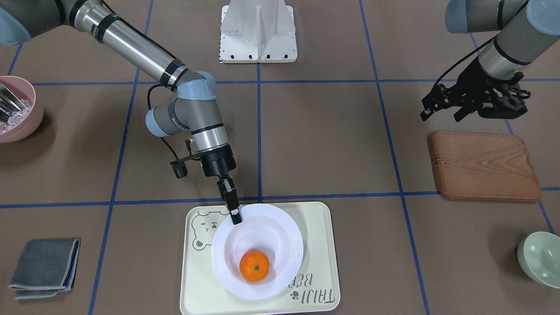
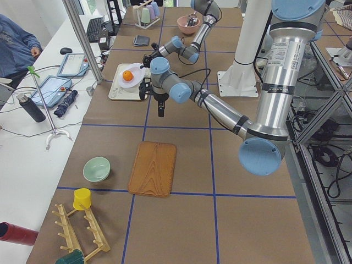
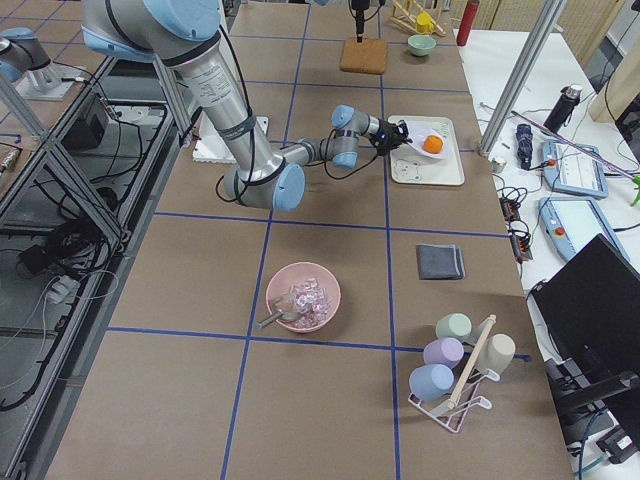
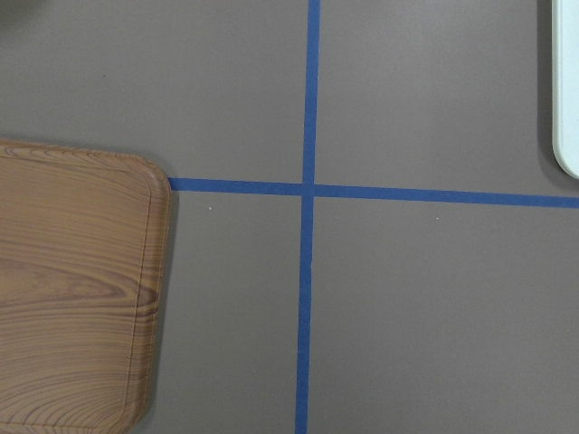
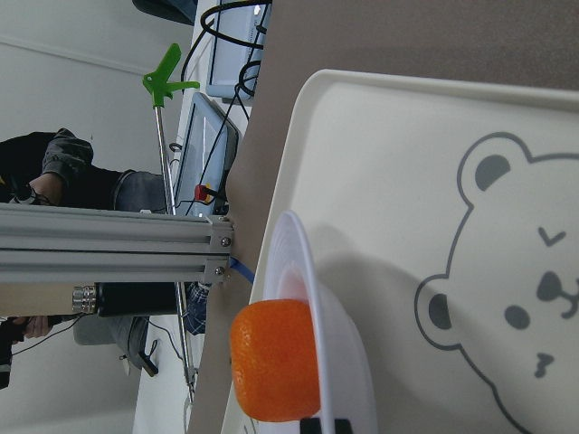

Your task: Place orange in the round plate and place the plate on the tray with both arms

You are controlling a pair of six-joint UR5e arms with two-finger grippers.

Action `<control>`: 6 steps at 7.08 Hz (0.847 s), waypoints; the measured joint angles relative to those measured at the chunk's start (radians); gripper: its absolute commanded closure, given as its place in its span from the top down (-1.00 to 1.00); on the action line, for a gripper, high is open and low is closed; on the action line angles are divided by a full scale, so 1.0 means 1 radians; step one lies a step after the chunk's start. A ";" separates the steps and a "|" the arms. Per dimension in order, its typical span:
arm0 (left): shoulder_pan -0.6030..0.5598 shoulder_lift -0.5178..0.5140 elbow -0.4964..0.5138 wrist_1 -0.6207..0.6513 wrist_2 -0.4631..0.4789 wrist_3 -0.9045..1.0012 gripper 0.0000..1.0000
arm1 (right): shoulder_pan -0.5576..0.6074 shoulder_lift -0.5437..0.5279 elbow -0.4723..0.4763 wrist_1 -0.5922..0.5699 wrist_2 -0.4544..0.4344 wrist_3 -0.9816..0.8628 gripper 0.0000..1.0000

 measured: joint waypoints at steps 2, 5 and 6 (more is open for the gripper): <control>-0.001 0.009 -0.007 -0.001 0.000 0.000 0.97 | -0.005 0.014 -0.003 -0.008 -0.002 0.029 1.00; -0.002 0.004 -0.006 -0.001 0.000 0.000 0.97 | -0.053 -0.095 0.200 -0.011 0.004 0.011 1.00; -0.002 0.002 -0.006 -0.001 0.000 0.000 0.97 | -0.076 -0.168 0.303 -0.011 0.007 -0.008 1.00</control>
